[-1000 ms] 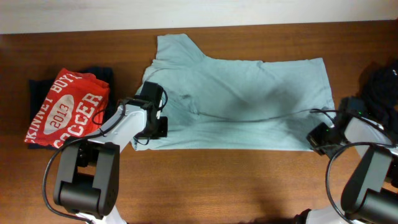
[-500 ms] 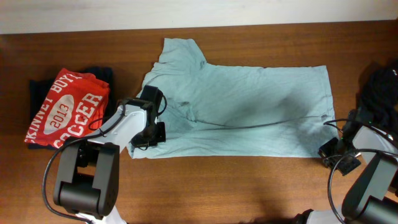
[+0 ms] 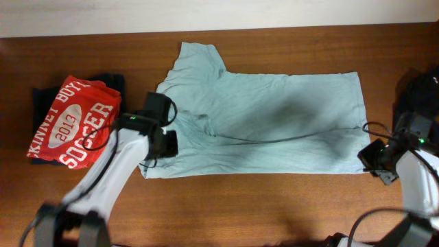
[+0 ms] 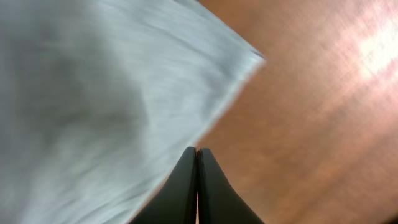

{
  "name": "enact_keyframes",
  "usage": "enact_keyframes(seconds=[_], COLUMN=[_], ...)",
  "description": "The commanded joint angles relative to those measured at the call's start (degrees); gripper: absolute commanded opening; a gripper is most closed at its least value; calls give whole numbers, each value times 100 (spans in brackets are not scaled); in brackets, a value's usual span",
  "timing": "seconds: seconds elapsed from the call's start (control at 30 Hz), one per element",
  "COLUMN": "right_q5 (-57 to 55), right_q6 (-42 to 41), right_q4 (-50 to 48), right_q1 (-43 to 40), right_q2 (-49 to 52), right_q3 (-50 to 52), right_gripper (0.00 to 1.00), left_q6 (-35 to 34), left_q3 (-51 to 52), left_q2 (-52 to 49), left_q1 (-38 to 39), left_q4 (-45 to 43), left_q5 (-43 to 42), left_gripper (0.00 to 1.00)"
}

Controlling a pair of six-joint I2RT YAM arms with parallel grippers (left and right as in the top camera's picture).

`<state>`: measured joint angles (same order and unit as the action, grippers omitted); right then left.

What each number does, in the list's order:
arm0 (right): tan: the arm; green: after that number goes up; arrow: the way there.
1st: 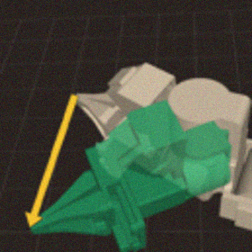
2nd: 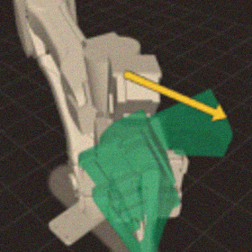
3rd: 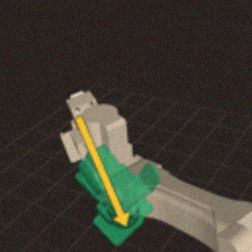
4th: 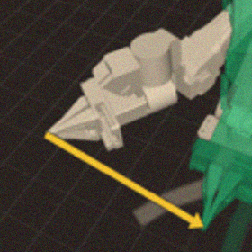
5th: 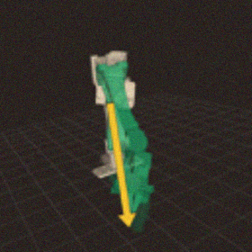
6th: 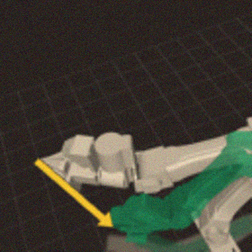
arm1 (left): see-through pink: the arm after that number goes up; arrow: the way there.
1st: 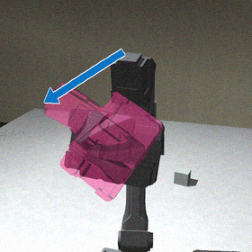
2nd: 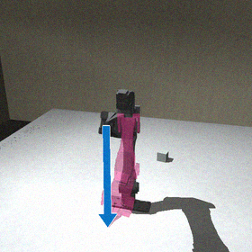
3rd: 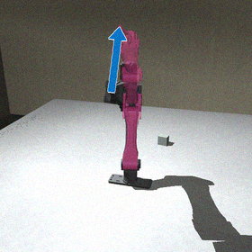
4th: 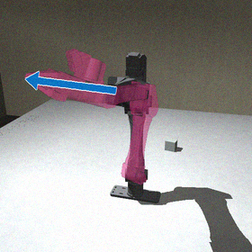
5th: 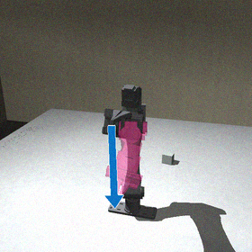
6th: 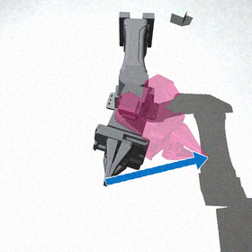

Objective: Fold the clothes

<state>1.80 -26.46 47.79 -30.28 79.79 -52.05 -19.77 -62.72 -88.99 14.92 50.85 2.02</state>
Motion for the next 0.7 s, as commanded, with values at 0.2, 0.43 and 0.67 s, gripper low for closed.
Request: enact_keyframes(seconds=[0.2, 0.43, 0.67], right_q5=[1880, 1875, 1851], right_q6=[1276, 1537, 1534], right_q4=[-155, -437, -514], right_q1=[918, 1679, 1746], right_q2=[-479, -481, -479], right_q3=[-828, -1261, -1268], right_gripper=[4, 5, 9], left_q6=[1681, 2085, 2361], left_q3=[-1034, -2090, -3331], left_q2=[684, -507, -2492], left_q1=[-46, -212, -468], left_q4=[-1408, -1982, -2796], left_q5=[-564, -551, -785], left_gripper=[64, 68, 75])
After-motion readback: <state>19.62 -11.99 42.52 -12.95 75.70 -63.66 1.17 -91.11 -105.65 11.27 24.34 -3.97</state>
